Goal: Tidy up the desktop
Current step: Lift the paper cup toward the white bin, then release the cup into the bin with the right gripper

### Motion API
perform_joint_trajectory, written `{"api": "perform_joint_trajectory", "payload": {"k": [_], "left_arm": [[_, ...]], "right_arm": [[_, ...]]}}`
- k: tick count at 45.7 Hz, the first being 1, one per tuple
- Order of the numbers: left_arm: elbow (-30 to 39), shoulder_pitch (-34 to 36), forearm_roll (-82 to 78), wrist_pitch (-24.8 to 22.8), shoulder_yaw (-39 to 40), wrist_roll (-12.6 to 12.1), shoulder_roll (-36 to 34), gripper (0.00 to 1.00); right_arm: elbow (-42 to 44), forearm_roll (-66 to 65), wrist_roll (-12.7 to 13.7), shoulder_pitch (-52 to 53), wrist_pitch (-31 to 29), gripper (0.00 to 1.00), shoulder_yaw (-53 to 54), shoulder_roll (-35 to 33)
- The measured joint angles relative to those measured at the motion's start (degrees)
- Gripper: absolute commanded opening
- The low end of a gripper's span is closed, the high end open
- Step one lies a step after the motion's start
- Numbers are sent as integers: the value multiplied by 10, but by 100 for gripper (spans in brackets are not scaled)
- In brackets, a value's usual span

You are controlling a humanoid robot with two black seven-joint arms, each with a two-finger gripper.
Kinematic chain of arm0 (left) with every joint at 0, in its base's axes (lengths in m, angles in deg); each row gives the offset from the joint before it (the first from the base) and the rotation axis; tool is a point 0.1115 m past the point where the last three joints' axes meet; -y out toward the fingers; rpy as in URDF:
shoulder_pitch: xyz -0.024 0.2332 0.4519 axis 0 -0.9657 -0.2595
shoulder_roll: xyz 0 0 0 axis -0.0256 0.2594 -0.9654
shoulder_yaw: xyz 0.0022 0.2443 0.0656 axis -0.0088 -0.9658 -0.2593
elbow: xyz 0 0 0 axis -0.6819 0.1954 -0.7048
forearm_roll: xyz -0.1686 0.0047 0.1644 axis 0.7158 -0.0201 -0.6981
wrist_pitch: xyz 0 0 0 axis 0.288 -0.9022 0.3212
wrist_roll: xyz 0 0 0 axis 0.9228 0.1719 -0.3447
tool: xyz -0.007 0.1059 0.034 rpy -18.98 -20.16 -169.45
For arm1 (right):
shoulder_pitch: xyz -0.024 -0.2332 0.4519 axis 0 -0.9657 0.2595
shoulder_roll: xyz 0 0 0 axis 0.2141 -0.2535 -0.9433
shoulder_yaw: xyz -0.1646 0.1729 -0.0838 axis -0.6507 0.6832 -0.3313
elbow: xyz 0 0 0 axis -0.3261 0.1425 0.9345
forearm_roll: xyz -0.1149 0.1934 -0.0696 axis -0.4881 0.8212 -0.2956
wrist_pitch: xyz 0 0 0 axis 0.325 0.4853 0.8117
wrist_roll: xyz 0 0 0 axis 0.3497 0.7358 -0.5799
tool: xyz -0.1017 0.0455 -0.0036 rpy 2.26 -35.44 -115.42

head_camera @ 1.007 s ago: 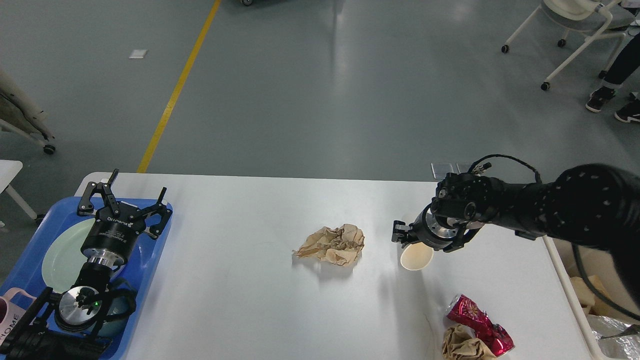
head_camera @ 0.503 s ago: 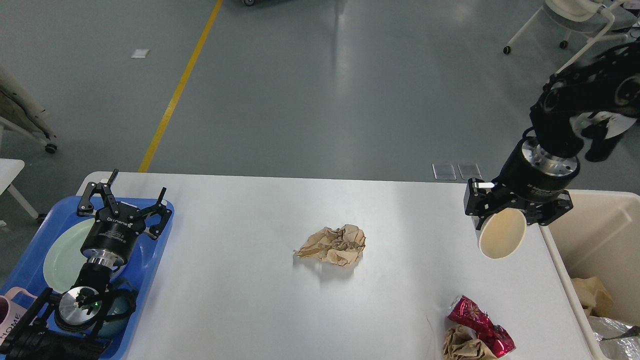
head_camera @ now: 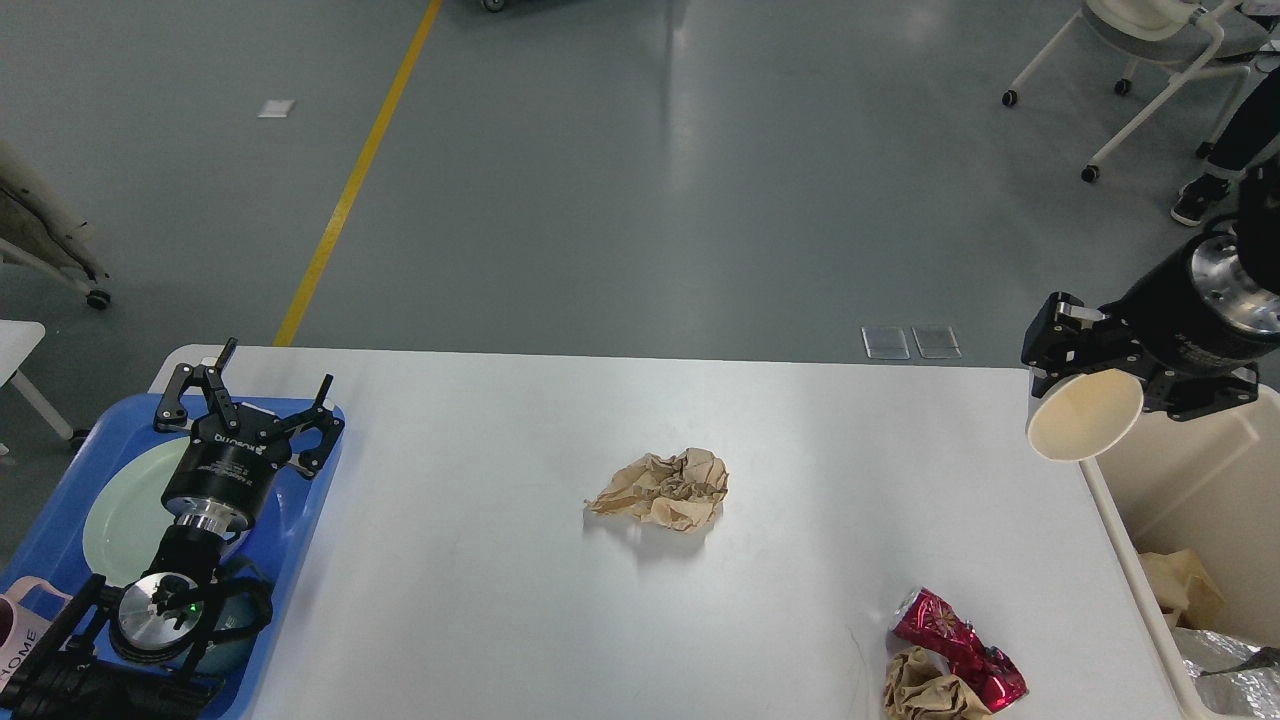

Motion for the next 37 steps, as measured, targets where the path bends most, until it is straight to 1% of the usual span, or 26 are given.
{"api": "perform_joint_trajectory", "payload": {"k": [4,8,15,18,21,25,29,37], "left_arm": [[0,0,0,0,0,0,0,97],[0,0,0,0,0,0,0,97],[0,0,0,0,0,0,0,97],[0,0,0,0,0,0,0,97],[0,0,0,0,0,0,0,97],[0,0,0,0,0,0,0,97],[0,0,0,0,0,0,0,97],[0,0,0,0,0,0,0,97]], "right_arm": [[9,-11,2,-21,6,0,-2,-21],[39,-36,4,-56,10,0,-3,-56],[147,-53,7,-158,21,0,2,-124],[206,-54,7,-214,44,0,13,-154],[263,-54,7,-281,82,0,39,-180],[342,-53,8,-398,145,0,98,-203],[419,-52,8,-519,191,0,160,-209],[577,-47,8,-725,248,0,281,-193]]}}
